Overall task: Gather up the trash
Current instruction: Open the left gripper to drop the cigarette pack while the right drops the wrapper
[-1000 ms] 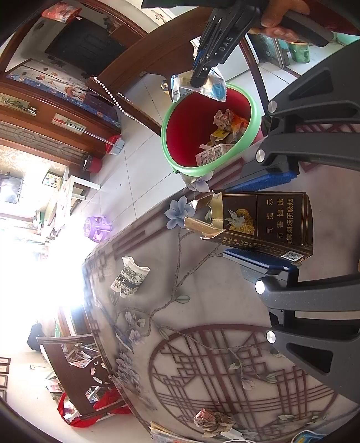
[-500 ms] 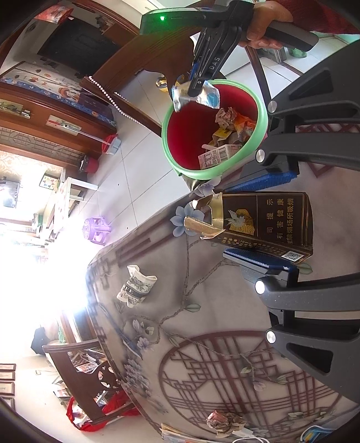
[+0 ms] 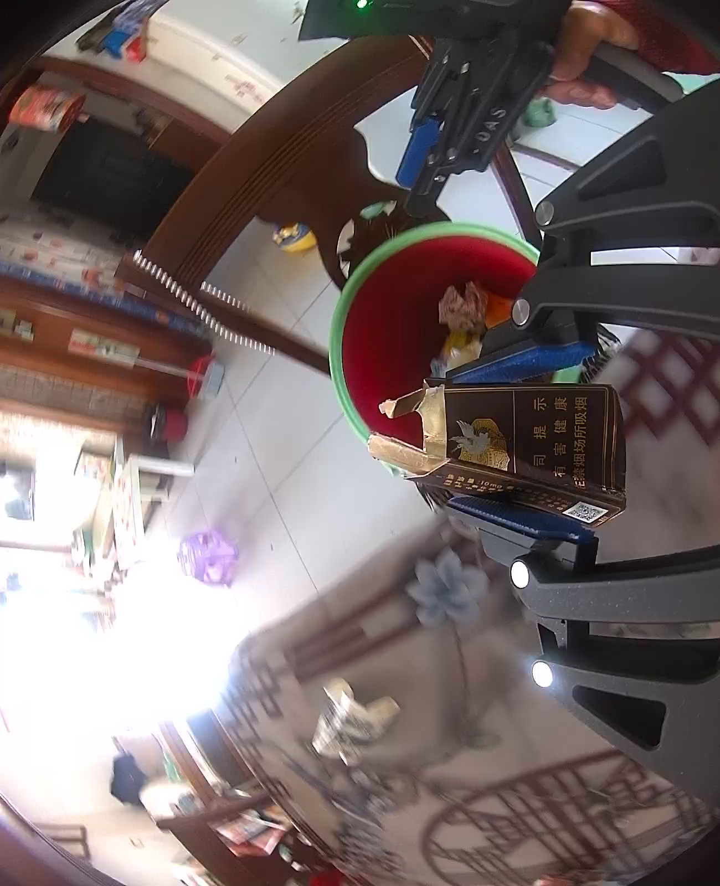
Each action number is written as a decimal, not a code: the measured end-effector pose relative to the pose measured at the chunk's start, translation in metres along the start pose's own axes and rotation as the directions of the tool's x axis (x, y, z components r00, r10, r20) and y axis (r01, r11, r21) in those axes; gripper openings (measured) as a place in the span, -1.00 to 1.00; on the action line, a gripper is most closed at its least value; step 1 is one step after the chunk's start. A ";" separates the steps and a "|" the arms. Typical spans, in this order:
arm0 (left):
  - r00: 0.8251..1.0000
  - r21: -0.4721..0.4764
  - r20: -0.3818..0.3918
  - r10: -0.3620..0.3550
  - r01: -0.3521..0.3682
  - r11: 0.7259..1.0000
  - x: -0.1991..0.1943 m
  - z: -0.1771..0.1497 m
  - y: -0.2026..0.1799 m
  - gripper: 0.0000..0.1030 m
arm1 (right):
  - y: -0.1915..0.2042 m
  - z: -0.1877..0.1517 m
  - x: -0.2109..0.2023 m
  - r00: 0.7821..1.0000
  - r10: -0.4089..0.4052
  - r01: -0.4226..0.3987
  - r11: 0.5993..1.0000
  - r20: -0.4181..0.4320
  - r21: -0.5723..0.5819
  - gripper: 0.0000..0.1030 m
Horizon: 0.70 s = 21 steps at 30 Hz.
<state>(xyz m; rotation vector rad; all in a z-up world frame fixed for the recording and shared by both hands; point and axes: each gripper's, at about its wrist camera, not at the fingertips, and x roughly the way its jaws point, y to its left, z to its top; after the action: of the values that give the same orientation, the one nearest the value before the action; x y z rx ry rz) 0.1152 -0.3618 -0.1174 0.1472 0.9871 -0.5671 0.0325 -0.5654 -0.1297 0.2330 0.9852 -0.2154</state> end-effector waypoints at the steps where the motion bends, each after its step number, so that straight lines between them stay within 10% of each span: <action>1: 1.000 0.016 -0.003 -0.012 0.012 1.000 0.004 0.003 -0.006 -0.26 | -0.005 -0.003 -0.004 1.000 -0.011 0.011 1.000 0.000 0.012 -0.33; 16: 0.992 0.174 -0.049 -0.116 0.123 0.977 0.047 0.035 -0.082 -0.21 | -0.045 -0.040 -0.048 0.993 -0.116 0.114 0.987 0.005 0.112 -0.20; 21: 0.990 0.167 -0.021 -0.138 0.139 0.976 0.034 0.031 -0.080 0.16 | -0.041 -0.045 -0.060 0.990 -0.137 0.135 0.984 0.018 0.112 -0.20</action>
<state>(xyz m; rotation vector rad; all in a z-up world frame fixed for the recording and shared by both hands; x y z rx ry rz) 0.1112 -0.4533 -0.1175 0.2330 0.9628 -0.7791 -0.0473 -0.5868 -0.1072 0.2640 0.9655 -0.3979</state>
